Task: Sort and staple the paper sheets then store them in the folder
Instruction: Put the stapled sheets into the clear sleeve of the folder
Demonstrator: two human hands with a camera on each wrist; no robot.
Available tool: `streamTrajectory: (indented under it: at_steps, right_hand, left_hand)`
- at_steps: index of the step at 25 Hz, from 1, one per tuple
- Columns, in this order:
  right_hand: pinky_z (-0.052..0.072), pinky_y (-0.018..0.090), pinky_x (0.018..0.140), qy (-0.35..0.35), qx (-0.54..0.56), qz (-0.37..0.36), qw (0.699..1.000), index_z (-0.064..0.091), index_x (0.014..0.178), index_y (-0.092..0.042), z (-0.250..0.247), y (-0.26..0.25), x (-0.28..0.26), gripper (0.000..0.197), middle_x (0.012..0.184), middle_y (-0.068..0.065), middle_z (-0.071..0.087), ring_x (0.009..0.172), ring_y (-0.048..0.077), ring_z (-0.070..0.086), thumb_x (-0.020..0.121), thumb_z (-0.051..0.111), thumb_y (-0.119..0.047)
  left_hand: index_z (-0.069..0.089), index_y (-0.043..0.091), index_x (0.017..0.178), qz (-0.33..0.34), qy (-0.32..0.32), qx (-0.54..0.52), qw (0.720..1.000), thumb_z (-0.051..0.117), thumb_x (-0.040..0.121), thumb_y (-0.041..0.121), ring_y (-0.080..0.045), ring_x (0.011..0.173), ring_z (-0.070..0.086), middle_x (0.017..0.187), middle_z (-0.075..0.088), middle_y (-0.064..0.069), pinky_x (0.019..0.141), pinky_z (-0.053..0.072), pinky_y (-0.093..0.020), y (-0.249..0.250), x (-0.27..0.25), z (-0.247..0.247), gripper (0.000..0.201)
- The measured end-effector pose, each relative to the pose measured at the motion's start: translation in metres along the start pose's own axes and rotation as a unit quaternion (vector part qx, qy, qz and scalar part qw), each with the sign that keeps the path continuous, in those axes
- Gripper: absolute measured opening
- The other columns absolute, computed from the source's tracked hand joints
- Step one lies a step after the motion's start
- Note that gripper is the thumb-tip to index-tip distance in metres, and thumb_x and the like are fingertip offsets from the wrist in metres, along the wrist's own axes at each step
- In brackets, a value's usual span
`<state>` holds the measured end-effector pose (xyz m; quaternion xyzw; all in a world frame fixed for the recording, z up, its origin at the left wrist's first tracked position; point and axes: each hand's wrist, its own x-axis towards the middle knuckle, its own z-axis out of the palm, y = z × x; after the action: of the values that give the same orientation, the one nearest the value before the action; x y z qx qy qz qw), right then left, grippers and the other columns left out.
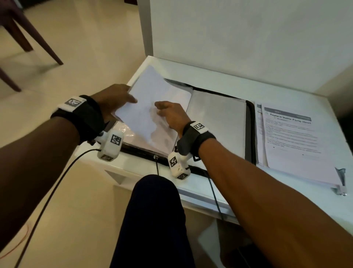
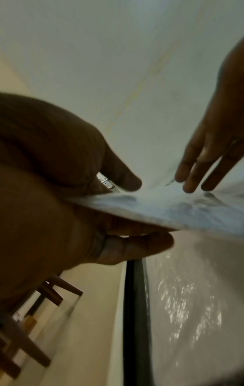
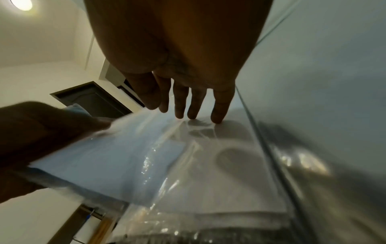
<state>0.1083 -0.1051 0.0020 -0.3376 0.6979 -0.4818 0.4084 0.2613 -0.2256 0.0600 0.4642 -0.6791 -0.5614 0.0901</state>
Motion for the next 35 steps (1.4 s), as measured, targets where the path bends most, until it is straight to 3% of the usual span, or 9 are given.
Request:
streamTrajectory:
  at_steps: [2,5,9,15,18,23,26,30,35]
  right_hand:
    - [0.04,0.025,0.104,-0.015,-0.047,-0.002,0.999,0.058,0.14,-0.004,0.012,0.012,0.01,0.044,0.147,0.012,0.055,0.132,0.024,0.052,0.097,0.058,-0.002]
    - [0.039,0.023,0.101,-0.028,-0.083,-0.004,0.996,0.058,0.14,-0.005,0.012,0.024,0.014,0.044,0.147,0.012,0.054,0.133,0.026,0.052,0.095,0.06,-0.004]
    - [0.047,0.037,0.105,0.016,-0.035,-0.012,0.999,0.063,0.135,-0.006,-0.027,0.028,0.003,0.041,0.14,0.009,0.061,0.124,0.023,0.058,0.093,0.064,-0.006]
    - [0.051,0.034,0.093,0.207,-0.076,0.02,0.975,0.074,0.116,-0.01,-0.215,0.06,-0.044,0.035,0.11,0.003,0.071,0.1,0.02,0.063,0.082,0.067,-0.016]
    - [0.045,0.028,0.101,0.31,-0.192,0.098,0.926,0.07,0.12,-0.008,-0.324,0.087,-0.085,0.034,0.126,0.009,0.068,0.121,0.028,0.06,0.088,0.062,-0.016]
    - [0.042,0.044,0.109,0.344,-0.289,0.286,0.846,0.05,0.135,-0.003,-0.417,0.134,-0.132,0.052,0.14,0.022,0.048,0.129,0.042,0.046,0.09,0.059,-0.028]
    - [0.046,0.046,0.106,0.304,-0.286,0.314,0.853,0.051,0.13,-0.004,-0.43,0.149,-0.135,0.052,0.136,0.021,0.05,0.124,0.04,0.052,0.09,0.062,-0.034]
    - [0.053,0.035,0.082,0.31,-0.216,0.279,0.883,0.056,0.101,-0.009,-0.435,0.153,-0.134,0.025,0.105,0.01,0.062,0.095,0.029,0.061,0.088,0.07,-0.024]
    - [0.059,0.037,0.08,0.362,-0.161,0.244,0.885,0.064,0.101,-0.005,-0.446,0.157,-0.143,0.024,0.1,0.008,0.069,0.089,0.028,0.068,0.086,0.073,-0.021]
  left_hand:
    - [0.05,0.012,0.145,-0.021,0.051,0.08,0.995,0.061,0.095,0.001,-0.042,0.114,0.062,0.134,0.058,-0.019,0.099,0.053,-0.059,-0.023,0.011,-0.01,0.053]
    - [0.044,0.013,0.149,-0.032,0.084,0.193,0.977,0.064,0.094,0.008,-0.042,0.121,0.055,0.142,0.052,-0.02,0.103,0.05,-0.053,-0.04,0.017,-0.006,0.059]
    - [0.044,0.012,0.145,0.029,0.147,0.41,0.9,0.06,0.091,0.018,-0.045,0.132,0.041,0.142,0.042,-0.021,0.105,0.043,-0.057,-0.014,0.023,0.039,0.056]
    - [0.06,0.012,0.132,0.271,0.023,0.38,0.884,0.063,0.091,0.017,-0.041,0.134,0.042,0.142,0.048,-0.019,0.114,0.034,-0.045,0.059,0.035,0.215,0.042]
    - [0.059,0.012,0.135,0.342,-0.083,0.378,0.856,0.058,0.095,0.017,-0.035,0.136,0.041,0.144,0.049,-0.013,0.113,0.036,-0.045,0.082,0.025,0.324,0.04]
    - [0.044,0.016,0.145,0.256,-0.134,0.491,0.822,0.051,0.096,0.02,-0.024,0.147,0.028,0.151,0.041,-0.003,0.114,0.033,-0.054,0.093,0.017,0.427,0.05]
    - [0.043,0.018,0.144,0.227,-0.109,0.513,0.821,0.052,0.094,0.018,-0.027,0.142,0.033,0.144,0.046,-0.004,0.113,0.031,-0.058,0.095,0.02,0.445,0.051]
    - [0.05,0.019,0.138,0.242,-0.1,0.509,0.82,0.055,0.092,0.014,-0.029,0.135,0.043,0.139,0.049,-0.004,0.112,0.032,-0.064,0.095,0.024,0.46,0.047]
    - [0.052,0.019,0.137,0.273,-0.09,0.475,0.831,0.058,0.093,0.018,-0.033,0.13,0.051,0.15,0.041,-0.004,0.108,0.042,-0.055,0.089,0.032,0.465,0.044]
